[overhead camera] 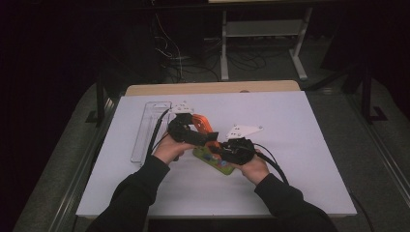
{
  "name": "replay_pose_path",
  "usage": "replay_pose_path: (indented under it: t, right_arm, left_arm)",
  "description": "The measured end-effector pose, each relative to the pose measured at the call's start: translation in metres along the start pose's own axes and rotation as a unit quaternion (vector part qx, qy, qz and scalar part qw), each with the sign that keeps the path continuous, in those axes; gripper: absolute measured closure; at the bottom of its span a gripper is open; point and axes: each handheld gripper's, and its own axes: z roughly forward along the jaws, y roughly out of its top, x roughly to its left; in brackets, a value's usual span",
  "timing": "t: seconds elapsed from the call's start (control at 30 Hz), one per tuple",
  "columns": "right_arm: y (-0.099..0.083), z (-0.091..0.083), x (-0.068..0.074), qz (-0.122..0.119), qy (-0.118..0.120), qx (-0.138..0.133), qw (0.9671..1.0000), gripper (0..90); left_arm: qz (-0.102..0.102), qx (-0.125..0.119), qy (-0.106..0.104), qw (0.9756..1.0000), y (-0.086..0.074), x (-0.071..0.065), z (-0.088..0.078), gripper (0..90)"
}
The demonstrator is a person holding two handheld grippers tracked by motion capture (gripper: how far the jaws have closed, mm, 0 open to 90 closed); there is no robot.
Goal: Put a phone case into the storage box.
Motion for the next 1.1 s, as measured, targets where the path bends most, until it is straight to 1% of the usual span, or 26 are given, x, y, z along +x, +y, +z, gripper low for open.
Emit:
replay_pose_path:
  t: [0.1,0.13,0.2,0.23,0.27,0.3,0.4,0.47,0.53,0.7,0.73,0.87,0.9,0.93,0.97,1.03,1.07,1.1]
  right_arm:
    - [-0.0002,0.0005,-0.0001,-0.001,0.0,0.002,1.0,78.2]
    - [-0.0003,0.0006,0.0,-0.001,0.0,0.002,1.0,78.2]
    - [-0.0006,0.0012,0.0003,0.0,0.001,0.003,1.0,78.1]
    - [-0.0008,0.0016,0.0006,0.002,0.002,0.003,1.0,78.2]
    - [-0.001,0.0019,0.0004,-0.001,0.001,0.003,1.0,78.2]
    - [-0.0011,0.002,0.0007,0.0,0.0,0.005,1.0,78.2]
    - [-0.0013,0.0025,0.0006,-0.003,-0.001,0.007,1.0,78.1]
    - [-0.0015,0.0029,0.0011,-0.003,-0.002,0.008,1.0,78.1]
    - [-0.0018,0.0035,0.0017,-0.003,-0.002,0.009,1.0,78.1]
    - [-0.0029,0.0053,0.0017,-0.005,-0.006,0.014,0.9999,78.1]
    - [-0.003,0.0055,0.0015,-0.006,-0.006,0.016,0.9998,78.1]
    - [-0.0033,0.006,0.0012,-0.008,-0.008,0.02,0.9997,77.7]
    - [-0.0033,0.0061,0.0008,-0.01,-0.008,0.021,0.9997,77.1]
    - [-0.0035,0.0061,0.0006,-0.011,-0.008,0.022,0.9997,74.5]
    - [-0.0034,0.006,0.0014,-0.006,-0.009,0.025,0.9996,68.4]
    - [-0.004,0.006,0.0012,-0.009,-0.013,0.029,0.9995,56.3]
    - [-0.0044,0.0055,0.0008,-0.008,-0.018,0.03,0.9994,52.3]
    - [-0.0045,0.0049,0.0005,-0.007,-0.018,0.033,0.9993,47.5]
  left_arm:
    - [-0.007,-0.007,0.0,1.0,-0.0008,-0.0008,0.0,0.0]
    - [-0.008,-0.008,0.003,0.9999,-0.001,-0.0016,-0.0003,0.6]
    - [-0.014,-0.012,0.003,0.9998,-0.0012,-0.0015,-0.0006,2.3]
    - [-0.011,-0.015,0.004,0.9998,-0.0013,-0.0004,-0.0011,3.7]
    - [-0.021,-0.02,0.004,0.9996,-0.0016,-0.0012,-0.0014,5.2]
    - [-0.015,-0.02,0.004,0.9997,-0.0016,0.0004,-0.002,6.2]
    - [-0.016,-0.021,0.002,0.9996,-0.0011,0.0005,-0.0032,8.1]
    - [-0.011,-0.024,0.003,0.9996,-0.0009,-0.0003,-0.0038,9.5]
    - [-0.011,-0.024,0.003,0.9996,-0.0007,-0.0008,-0.0041,10.6]
    - [-0.017,-0.017,-0.008,0.9997,-0.0013,0.0037,-0.0023,12.3]
    - [-0.015,-0.015,-0.008,0.9997,-0.0014,0.0045,-0.002,12.6]
    - [-0.02,-0.016,-0.007,0.9996,-0.0009,0.0013,-0.0019,13.7]
    - [-0.019,-0.015,-0.006,0.9997,-0.0008,0.0012,-0.0017,13.8]
    - [-0.016,-0.011,-0.004,0.9998,-0.0008,0.0009,-0.0015,14.0]
    - [-0.021,-0.012,-0.004,0.9997,-0.0012,0.0003,-0.0006,14.1]
    - [-0.019,-0.011,-0.004,0.9998,-0.0007,0.0005,-0.0007,14.3]
    - [-0.015,-0.01,-0.005,0.9998,0.0001,0.0008,-0.001,14.3]
    - [-0.018,-0.008,-0.003,0.9998,0.0009,-0.0002,-0.0016,14.3]
